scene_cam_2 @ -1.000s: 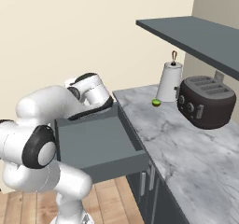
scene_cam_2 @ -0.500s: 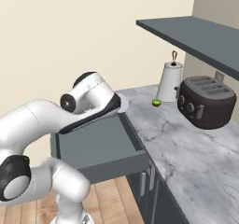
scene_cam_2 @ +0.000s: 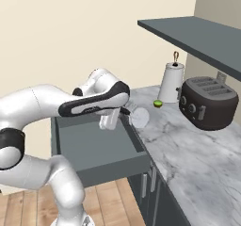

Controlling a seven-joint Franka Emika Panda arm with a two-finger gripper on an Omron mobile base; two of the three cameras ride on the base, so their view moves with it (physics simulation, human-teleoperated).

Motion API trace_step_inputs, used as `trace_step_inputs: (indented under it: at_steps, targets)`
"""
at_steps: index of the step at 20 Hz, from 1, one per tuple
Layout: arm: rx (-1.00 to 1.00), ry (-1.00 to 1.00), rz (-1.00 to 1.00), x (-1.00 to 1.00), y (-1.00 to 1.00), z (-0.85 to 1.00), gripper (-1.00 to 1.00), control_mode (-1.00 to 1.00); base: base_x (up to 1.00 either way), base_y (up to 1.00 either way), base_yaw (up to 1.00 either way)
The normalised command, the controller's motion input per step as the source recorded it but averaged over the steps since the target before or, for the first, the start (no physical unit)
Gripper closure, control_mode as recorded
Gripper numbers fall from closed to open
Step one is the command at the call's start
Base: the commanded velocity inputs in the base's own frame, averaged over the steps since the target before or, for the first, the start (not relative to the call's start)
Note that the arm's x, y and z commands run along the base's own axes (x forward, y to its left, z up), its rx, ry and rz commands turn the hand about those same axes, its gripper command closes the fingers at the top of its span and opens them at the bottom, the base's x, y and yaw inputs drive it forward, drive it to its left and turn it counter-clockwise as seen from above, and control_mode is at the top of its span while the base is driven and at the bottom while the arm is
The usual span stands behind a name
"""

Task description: Pick the pizza cutter from the drawer and place it on the counter.

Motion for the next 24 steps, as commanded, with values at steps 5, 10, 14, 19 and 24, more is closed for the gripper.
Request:
trace_step_inputs:
  at_steps: [5,10,14,19,24]
  targets:
    - [0.07,0.37,-0.05,0.02,-0.59,0.0,1.0,-1.0,0.0,0.0,0.0]
    - [0.09,0.08,-0.05,0.05,-0.76,-0.23,1.0,-1.0,0.0,0.0,0.0]
    - [0.12,0.0,-0.05,0.0,-0.78,-0.46,1.0,-1.0,0.0,0.0,0.0]
    - [0.05,0.0,-0.01,0.0,-0.51,-0.51,1.0,-1.0,0.0,0.0,0.0]
    - [0.0,0.0,0.0,0.1,-0.06,-0.68,1.0,-1.0,0.0,0.0,0.0]
